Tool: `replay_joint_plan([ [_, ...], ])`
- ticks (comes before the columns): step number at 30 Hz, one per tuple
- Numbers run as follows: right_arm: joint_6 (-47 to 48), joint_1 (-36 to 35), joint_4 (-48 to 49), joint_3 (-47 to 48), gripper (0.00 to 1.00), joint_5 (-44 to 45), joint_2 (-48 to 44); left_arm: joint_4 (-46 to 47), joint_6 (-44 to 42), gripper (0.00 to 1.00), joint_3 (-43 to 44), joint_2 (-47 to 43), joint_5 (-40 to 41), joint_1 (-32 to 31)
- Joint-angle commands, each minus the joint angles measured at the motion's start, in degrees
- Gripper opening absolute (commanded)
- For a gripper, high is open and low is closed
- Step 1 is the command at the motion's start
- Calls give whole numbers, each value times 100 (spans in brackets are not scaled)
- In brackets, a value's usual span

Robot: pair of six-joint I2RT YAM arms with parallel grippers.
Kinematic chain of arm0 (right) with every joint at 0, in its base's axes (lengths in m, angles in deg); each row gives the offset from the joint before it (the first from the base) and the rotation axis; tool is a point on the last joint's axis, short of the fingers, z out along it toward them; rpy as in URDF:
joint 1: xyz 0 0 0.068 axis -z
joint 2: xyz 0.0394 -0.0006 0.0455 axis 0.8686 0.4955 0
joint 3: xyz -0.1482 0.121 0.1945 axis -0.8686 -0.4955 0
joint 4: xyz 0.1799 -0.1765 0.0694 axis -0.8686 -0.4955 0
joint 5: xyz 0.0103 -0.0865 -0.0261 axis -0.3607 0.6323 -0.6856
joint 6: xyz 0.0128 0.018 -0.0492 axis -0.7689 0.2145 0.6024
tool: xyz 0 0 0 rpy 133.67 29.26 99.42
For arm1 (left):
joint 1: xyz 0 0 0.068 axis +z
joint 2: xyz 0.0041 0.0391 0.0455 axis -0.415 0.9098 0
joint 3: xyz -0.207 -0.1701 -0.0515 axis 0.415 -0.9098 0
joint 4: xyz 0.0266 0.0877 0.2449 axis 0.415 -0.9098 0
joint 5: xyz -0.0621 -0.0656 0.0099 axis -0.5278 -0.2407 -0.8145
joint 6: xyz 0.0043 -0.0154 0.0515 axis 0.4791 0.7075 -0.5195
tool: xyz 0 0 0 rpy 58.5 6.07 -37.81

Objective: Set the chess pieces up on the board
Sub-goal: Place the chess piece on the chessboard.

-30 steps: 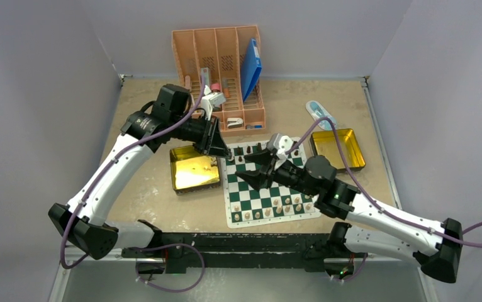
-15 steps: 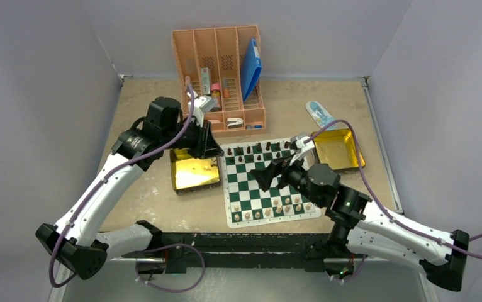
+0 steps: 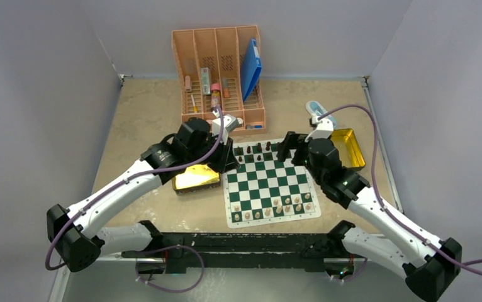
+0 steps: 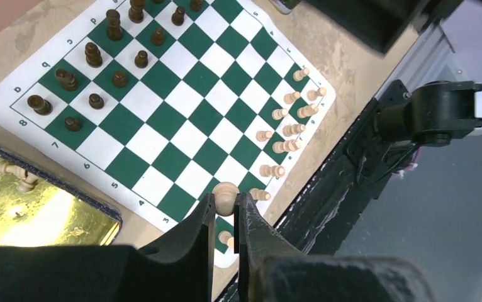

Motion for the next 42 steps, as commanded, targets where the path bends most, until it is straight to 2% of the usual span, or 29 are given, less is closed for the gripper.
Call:
replay_joint_plan([
  [1, 0, 739, 122, 19, 99, -473, -116, 852, 184, 0, -244, -34, 611, -329],
  [5, -158, 1094, 370, -178, 99, -881, -112, 1170, 327, 0, -473, 107, 1004, -723],
  [9, -251, 1161, 371, -148, 99, -877, -289, 1224, 402, 0, -520, 495, 1882, -1334],
  [17, -237, 1159, 193, 9, 99, 179, -1262, 1371, 654, 1, -396, 1391, 2331, -1893],
  [24, -222, 1161, 241, 167, 99, 8, -1721, 1601, 754, 5, -355, 1945, 2154, -2049],
  [33, -211, 1162, 154, 193, 99, 68, -2215, 1579, 1037, 5, -20, 2759, 2183, -2246],
  [42, -153, 1161, -1, 174, 99, 84, -2530, 1825, 1087, 5, 176, 3165, 1965, -2324],
])
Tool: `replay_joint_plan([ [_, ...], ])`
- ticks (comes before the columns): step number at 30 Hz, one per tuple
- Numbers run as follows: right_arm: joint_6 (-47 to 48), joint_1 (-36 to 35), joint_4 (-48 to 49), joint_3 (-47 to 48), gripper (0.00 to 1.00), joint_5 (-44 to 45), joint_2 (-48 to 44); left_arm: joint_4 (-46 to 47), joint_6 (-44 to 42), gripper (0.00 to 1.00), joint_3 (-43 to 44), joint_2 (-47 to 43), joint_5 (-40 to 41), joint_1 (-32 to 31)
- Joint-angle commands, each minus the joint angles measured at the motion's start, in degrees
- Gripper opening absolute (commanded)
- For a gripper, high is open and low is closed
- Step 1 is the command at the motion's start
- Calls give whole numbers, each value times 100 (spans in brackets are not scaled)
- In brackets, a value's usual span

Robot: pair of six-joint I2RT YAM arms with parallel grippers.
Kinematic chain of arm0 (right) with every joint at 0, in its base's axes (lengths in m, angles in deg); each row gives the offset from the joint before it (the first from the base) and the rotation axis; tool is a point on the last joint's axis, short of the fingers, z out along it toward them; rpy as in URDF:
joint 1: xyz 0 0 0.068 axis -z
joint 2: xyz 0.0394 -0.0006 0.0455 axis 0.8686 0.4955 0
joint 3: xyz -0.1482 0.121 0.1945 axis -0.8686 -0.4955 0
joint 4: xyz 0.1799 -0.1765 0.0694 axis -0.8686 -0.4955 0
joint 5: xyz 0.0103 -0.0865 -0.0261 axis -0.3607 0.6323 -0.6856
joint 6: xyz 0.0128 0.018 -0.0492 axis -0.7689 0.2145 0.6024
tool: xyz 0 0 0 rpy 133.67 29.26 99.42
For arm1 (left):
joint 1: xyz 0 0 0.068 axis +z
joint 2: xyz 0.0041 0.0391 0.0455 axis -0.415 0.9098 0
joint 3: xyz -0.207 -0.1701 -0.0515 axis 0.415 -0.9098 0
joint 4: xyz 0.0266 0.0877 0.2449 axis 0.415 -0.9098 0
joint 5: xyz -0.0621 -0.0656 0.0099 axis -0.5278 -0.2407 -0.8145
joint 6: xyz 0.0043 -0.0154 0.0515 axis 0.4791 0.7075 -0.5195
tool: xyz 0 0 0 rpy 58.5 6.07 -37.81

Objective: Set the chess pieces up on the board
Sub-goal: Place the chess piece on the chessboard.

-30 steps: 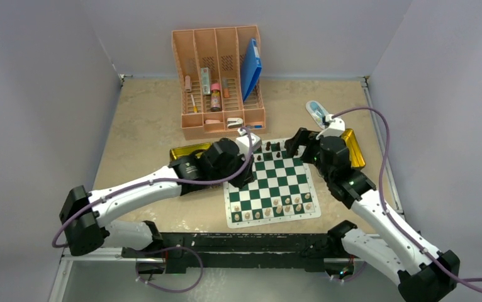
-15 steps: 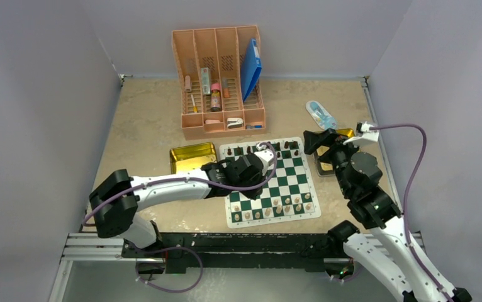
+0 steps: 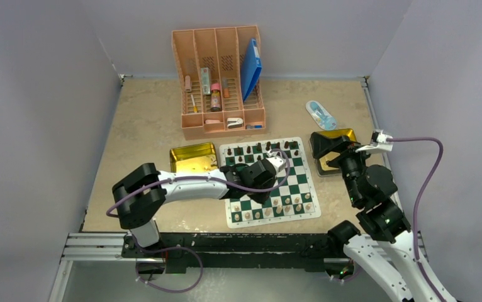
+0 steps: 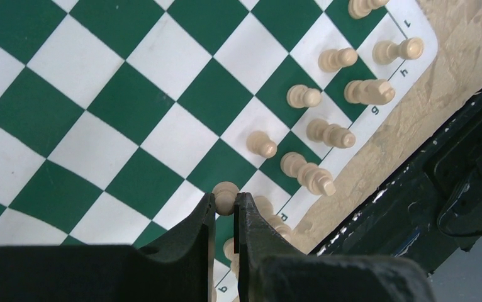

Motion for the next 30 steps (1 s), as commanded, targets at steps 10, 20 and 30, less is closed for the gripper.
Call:
replay_joint_plan([
  [10, 116, 8, -53, 233, 99, 101, -74, 187, 188, 6, 381, 270, 28, -98],
  [20, 330, 12, 20, 247, 99, 140, -109, 118, 220, 8, 459, 493, -2, -125],
  [30, 294, 12, 8, 239, 99, 69, -230, 91, 190, 9, 446, 510, 112, -135],
])
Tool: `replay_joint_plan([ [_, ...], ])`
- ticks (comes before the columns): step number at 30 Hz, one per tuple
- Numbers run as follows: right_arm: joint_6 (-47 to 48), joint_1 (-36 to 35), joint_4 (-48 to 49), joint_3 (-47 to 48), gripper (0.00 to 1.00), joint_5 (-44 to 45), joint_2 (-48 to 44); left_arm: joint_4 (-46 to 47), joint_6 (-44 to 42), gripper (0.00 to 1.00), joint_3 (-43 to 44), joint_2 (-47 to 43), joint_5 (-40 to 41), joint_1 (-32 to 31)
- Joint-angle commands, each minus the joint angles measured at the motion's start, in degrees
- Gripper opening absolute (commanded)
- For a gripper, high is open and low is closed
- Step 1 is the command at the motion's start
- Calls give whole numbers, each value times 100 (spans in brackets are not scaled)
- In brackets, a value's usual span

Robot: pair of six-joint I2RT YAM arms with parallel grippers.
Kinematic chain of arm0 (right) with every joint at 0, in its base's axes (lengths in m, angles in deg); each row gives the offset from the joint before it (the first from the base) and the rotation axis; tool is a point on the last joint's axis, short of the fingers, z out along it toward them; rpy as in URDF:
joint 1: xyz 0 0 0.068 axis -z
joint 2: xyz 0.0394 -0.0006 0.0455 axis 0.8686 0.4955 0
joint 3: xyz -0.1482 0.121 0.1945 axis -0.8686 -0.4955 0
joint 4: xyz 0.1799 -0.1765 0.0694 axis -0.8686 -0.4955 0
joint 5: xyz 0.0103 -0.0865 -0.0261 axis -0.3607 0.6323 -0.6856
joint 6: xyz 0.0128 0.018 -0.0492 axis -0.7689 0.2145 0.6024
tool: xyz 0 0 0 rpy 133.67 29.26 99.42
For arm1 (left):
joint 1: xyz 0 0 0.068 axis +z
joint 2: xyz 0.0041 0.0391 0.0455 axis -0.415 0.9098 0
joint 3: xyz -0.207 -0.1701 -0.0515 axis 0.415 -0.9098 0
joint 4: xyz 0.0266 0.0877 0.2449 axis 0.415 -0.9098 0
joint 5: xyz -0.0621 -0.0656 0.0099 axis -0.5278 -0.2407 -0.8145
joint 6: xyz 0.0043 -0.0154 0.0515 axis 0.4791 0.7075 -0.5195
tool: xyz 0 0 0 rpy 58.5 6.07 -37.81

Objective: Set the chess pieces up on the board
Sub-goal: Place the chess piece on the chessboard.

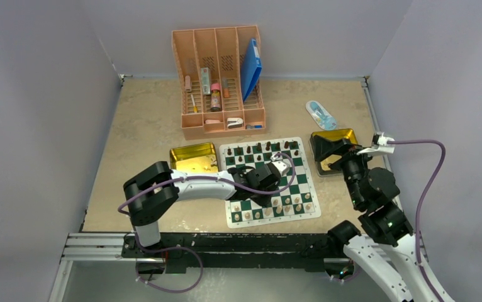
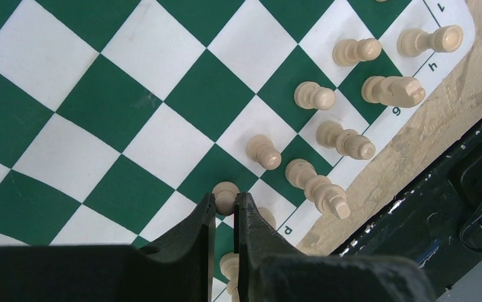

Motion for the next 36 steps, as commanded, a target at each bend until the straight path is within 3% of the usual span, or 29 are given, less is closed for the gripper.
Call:
replay_joint_plan([
  [1, 80, 12, 207, 247, 99, 51, -32, 89, 97, 9, 211, -26, 93, -34],
  [36, 263, 12, 319, 242, 99, -143, -96, -49, 79, 21, 252, 85, 423, -122],
])
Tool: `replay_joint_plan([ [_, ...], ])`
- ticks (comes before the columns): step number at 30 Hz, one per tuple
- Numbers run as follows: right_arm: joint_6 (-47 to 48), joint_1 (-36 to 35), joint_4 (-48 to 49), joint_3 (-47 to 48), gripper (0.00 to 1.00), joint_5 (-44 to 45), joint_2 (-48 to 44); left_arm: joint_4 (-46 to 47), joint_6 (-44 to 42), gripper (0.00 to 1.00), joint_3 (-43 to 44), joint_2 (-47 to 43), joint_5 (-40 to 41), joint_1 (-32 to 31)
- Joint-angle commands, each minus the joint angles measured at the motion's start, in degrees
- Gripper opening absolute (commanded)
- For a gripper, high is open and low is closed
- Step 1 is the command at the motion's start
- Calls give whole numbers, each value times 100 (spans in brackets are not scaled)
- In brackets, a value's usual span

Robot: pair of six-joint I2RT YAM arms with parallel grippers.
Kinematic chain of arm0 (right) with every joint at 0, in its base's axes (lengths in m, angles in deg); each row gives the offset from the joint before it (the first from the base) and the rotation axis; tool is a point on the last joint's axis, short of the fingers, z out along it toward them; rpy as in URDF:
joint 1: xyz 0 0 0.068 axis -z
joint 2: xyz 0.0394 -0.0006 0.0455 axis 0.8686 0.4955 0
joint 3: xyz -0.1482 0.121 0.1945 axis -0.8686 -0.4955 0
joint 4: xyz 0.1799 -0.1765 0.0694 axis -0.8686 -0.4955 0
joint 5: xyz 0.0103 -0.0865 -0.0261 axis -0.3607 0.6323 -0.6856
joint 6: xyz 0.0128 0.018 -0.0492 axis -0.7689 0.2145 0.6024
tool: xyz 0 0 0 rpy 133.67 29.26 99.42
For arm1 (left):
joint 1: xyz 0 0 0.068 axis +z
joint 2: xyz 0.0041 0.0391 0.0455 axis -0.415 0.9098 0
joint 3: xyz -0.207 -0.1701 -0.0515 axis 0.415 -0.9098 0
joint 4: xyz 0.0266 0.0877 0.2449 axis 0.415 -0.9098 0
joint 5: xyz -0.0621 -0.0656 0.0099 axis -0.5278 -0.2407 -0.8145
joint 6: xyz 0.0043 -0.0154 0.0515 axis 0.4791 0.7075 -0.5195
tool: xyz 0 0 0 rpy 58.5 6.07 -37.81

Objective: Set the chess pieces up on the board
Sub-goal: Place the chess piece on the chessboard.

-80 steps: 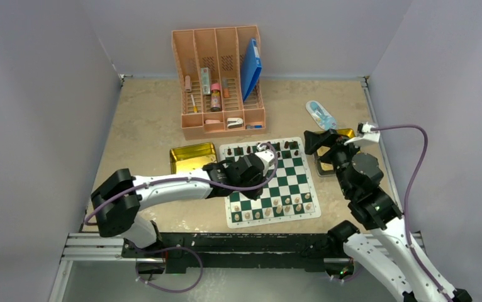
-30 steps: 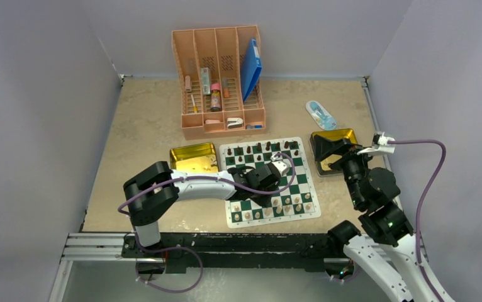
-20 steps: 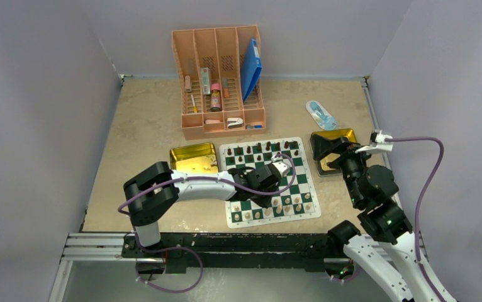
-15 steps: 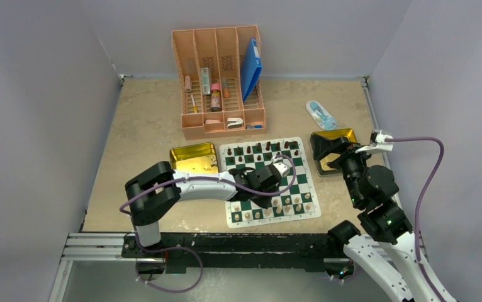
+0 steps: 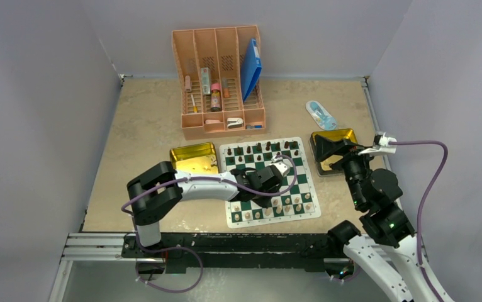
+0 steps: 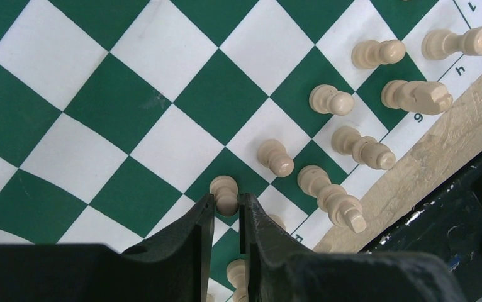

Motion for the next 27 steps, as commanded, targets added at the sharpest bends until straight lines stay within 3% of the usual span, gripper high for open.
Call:
replay_joint_plan([
  [1, 85, 10, 254, 196, 99, -98, -34, 65, 78, 21, 175, -51, 89, -55],
  [27, 5, 12, 399, 59, 99, -248, 54, -192, 181, 16, 281, -128, -42, -76],
])
